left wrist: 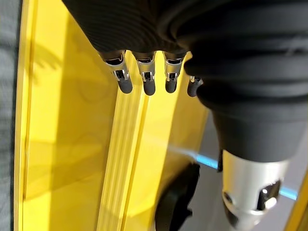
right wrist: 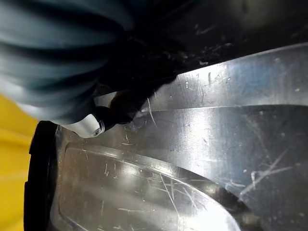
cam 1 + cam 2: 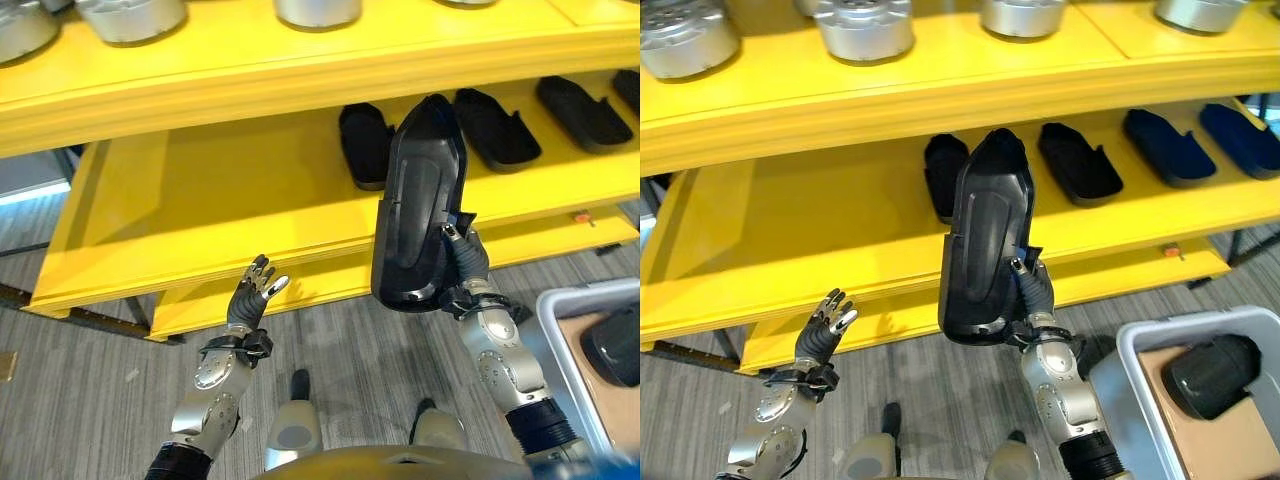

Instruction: Move parts from the plastic box to the shelf.

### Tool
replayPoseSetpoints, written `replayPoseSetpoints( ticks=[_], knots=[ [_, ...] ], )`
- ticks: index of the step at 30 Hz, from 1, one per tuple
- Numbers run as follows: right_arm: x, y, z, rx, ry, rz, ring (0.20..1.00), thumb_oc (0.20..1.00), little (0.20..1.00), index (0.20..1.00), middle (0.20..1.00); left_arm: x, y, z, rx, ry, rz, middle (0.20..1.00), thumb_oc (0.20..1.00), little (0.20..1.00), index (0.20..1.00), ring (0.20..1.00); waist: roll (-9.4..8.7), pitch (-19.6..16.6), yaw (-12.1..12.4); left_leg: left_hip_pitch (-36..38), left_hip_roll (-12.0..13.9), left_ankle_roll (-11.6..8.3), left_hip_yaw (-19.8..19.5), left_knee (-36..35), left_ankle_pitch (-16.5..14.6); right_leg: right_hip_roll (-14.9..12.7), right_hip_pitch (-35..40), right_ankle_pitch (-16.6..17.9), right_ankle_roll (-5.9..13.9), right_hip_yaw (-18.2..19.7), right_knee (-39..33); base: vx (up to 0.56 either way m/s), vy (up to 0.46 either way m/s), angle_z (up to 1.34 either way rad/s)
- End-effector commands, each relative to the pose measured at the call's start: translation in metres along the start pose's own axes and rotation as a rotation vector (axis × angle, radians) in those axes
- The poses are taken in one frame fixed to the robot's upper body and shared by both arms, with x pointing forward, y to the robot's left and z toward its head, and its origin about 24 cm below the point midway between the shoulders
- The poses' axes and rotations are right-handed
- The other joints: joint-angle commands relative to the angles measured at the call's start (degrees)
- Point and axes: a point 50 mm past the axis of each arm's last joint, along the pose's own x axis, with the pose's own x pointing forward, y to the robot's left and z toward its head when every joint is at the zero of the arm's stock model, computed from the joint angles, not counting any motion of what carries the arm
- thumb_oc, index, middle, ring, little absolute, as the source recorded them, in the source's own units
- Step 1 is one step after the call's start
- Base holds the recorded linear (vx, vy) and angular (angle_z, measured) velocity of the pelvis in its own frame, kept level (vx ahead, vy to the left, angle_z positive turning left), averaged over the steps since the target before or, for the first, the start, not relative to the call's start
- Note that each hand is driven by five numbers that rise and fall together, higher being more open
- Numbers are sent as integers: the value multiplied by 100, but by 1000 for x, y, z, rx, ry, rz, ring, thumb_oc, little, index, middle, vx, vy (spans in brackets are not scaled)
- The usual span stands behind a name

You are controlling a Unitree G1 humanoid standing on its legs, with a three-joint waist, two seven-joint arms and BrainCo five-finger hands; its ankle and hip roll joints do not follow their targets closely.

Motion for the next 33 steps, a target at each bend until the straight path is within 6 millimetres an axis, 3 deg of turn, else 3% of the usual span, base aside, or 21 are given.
replayPoseSetpoints(
  ticks=[1, 5, 6, 10, 13, 20, 27, 29, 30, 33],
  knots=[
    [5, 7, 24, 38, -126, 51, 200, 200, 200, 200, 200, -5, -3, 14, -11, -80, -42, 1000, 1000, 1000, 1000, 1000, -27, -206, 12, -431, 256, 12, 96, 278, 81, -79, 271, -145, 83, -88, -40, 49, 119, 26],
    [13, 14, 18, 78, -94, 64, 200, 200, 200, 200, 200, -3, -2, 19, 7, -87, -46, 1000, 1000, 1000, 1000, 1000, -118, -192, 230, -754, 59, 7, -140, 524, 16, -158, 465, -100, 109, -401, -201, 59, 52, 60],
    [18, 23, 14, 104, -62, 94, 200, 200, 200, 200, 200, -3, -1, 20, 8, -84, -48, 1000, 1000, 1000, 1000, 1000, -169, -171, 442, -923, -71, 8, -272, 666, -19, -202, 620, -111, 106, -629, -297, 64, 32, 59],
    [28, 35, 14, 111, -44, 130, 200, 200, 200, 200, 200, -3, 1, 23, 11, -86, -42, 1000, 1000, 1000, 1000, 1000, -224, -128, 694, -1174, -194, 3, -419, 773, 2, -205, 709, -72, 100, -895, -427, 47, 16, 45],
    [47, 54, 23, 112, -52, 166, 200, 200, 200, 200, 200, -3, 3, 28, 14, -97, -34, 1000, 1000, 1000, 1000, 1000, -250, 27, 1059, -1404, -289, 32, -547, 843, -17, -195, 712, -37, 93, -1085, -522, 34, 8, 43],
    [67, 66, 46, 87, -114, 162, 200, 200, 200, 200, 200, -1, 0, 35, 13, -117, -49, 1000, 1000, 1000, 1000, 1000, -261, 230, 1326, -1685, -368, 53, -675, 813, 40, -189, 578, 25, 90, -1257, -579, -13, -10, 13],
    [98, 65, 120, 58, -341, 74, 200, 200, 200, 200, 200, 3, -14, 41, 4, -138, -108, 1000, 1000, 1000, 1000, 1000, -115, 607, 1463, -1981, -417, 106, -668, 1046, -166, -255, 170, -124, 66, -1166, -275, -17, 11, 8],
    [103, 67, 144, 44, -410, 61, 200, 200, 200, 200, 200, 6, -21, 42, 0, -139, -138, 1000, 1000, 1000, 1000, 1000, -43, 730, 1435, -2098, -431, 135, -645, 1235, -231, -321, -8, -225, 19, -1091, 16, -54, 47, -2],
    [103, 67, 145, 44, -411, 61, 200, 200, 200, 200, 200, 6, -21, 42, 0, -140, -139, 1000, 1000, 1000, 1000, 1000, -40, 735, 1438, -2106, -431, 135, -644, 1245, -236, -324, -18, -233, 19, -1086, 30, -50, 50, -2],
    [108, 66, 186, -10, -530, 35, 200, 200, 200, 200, 200, 8, -30, 47, 36, -165, -175, 1000, 1000, 1000, 1000, 1000, 70, 942, 1340, -2267, -426, 170, -622, 1557, -361, -401, -313, -433, -40, -931, 525, -45, 46, -4]
  ],
)
